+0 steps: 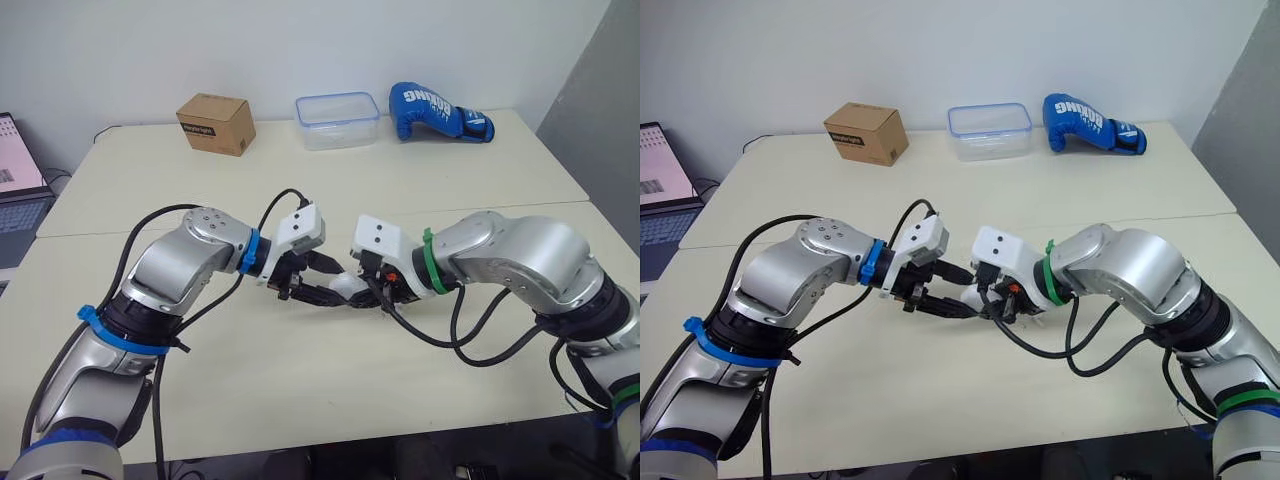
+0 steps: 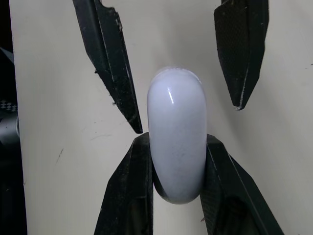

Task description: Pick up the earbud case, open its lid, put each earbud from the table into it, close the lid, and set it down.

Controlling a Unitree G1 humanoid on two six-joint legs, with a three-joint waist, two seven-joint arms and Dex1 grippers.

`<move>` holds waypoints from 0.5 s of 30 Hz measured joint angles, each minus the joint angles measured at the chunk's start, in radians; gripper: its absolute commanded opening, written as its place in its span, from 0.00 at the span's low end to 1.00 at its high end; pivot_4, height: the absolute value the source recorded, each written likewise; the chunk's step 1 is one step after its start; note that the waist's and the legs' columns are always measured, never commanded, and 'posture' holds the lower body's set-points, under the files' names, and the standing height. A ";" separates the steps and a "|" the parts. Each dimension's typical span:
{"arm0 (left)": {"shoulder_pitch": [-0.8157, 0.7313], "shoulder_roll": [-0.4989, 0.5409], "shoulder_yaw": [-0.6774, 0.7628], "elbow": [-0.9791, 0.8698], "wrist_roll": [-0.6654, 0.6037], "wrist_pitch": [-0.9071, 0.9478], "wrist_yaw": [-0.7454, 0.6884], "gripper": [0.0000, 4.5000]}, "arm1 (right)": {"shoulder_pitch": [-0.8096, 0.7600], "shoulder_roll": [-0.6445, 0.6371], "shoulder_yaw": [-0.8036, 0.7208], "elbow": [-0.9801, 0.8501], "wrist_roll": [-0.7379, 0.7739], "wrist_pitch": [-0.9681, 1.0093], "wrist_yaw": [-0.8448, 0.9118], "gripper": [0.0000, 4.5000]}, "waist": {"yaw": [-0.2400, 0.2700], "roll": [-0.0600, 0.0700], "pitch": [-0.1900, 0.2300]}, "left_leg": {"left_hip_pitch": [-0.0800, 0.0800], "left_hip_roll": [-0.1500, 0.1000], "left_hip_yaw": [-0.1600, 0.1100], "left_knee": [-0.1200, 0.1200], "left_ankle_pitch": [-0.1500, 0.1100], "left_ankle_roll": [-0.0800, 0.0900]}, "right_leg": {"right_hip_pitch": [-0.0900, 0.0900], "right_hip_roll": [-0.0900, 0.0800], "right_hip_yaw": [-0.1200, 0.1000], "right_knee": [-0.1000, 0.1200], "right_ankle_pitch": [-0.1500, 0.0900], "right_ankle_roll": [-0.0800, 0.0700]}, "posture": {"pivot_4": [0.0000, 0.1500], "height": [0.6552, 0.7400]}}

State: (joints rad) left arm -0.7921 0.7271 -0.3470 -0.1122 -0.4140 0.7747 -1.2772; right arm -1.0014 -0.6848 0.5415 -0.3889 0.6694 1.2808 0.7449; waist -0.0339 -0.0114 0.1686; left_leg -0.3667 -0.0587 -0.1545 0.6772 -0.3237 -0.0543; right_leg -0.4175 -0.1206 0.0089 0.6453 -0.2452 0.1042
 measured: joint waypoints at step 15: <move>-0.004 0.001 -0.004 -0.008 0.001 0.030 -0.041 0.27 | 0.000 0.031 0.006 0.005 -0.078 0.014 0.042 0.18 | -0.001 0.000 0.000 | -0.001 0.000 0.001 0.000 0.000 0.000 | -0.002 0.000 0.001 0.001 0.000 0.000 | 1.00 0.89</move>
State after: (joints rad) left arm -0.7964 0.7282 -0.3512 -0.1201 -0.4134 0.8047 -1.3183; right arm -1.0016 -0.6539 0.5470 -0.3841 0.5918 1.2950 0.7864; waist -0.0352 -0.0114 0.1686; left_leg -0.3678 -0.0588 -0.1535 0.6775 -0.3236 -0.0544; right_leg -0.4195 -0.1207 0.0102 0.6463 -0.2451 0.1041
